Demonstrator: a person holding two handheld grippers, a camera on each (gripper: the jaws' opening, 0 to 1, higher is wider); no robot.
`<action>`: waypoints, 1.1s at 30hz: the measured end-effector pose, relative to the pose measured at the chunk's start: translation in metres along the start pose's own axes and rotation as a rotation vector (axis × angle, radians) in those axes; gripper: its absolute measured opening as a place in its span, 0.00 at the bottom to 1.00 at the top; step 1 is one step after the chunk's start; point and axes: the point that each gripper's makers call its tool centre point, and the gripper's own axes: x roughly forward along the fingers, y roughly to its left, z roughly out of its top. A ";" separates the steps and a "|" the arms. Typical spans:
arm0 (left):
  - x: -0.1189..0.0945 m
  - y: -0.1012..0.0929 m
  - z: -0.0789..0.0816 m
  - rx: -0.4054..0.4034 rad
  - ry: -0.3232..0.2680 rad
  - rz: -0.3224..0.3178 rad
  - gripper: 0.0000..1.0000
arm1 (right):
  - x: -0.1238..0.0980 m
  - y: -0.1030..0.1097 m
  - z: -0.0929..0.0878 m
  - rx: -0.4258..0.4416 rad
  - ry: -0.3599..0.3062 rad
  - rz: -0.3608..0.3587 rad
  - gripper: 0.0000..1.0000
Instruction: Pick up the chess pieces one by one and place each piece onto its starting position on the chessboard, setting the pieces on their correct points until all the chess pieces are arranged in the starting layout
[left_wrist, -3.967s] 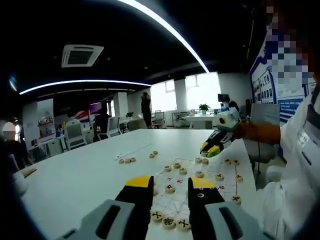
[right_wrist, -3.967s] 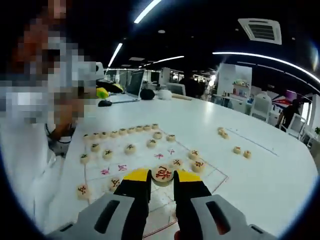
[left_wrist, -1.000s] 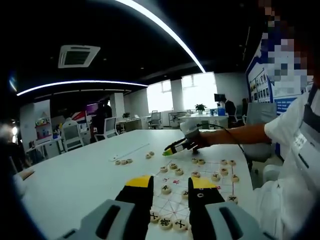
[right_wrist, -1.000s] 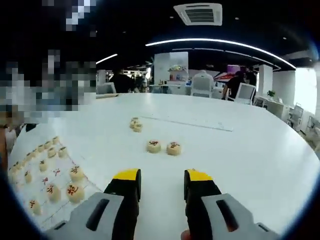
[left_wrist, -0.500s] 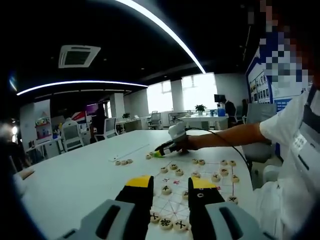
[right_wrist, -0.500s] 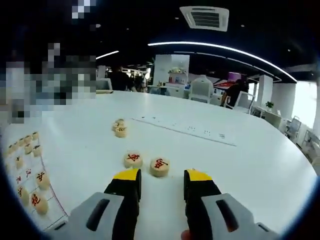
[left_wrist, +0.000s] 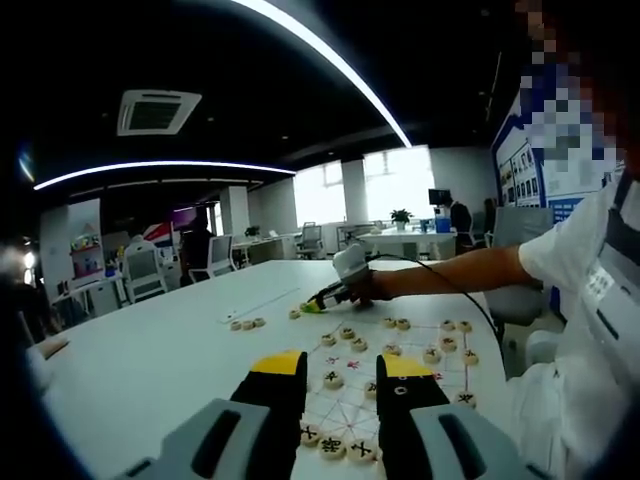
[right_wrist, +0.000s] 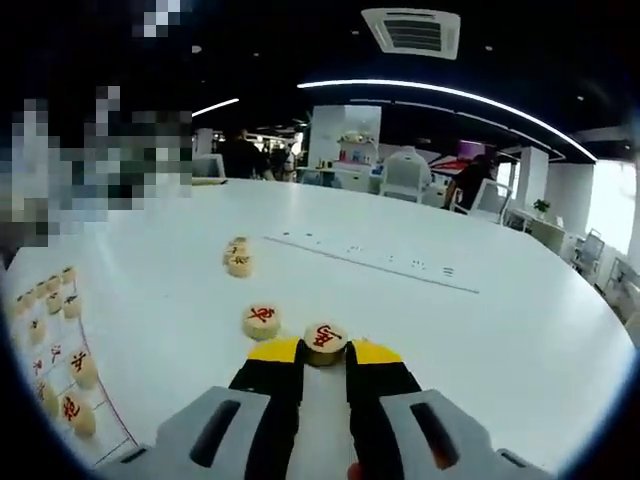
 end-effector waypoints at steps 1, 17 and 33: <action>0.000 0.000 0.000 0.000 0.000 0.001 0.29 | -0.004 0.000 0.002 0.022 -0.009 0.005 0.18; 0.001 -0.003 0.001 0.007 0.002 -0.003 0.29 | -0.099 0.036 -0.010 0.021 -0.051 0.165 0.18; 0.003 -0.005 0.001 0.010 0.007 -0.008 0.29 | -0.134 0.080 -0.029 -0.053 -0.013 0.295 0.18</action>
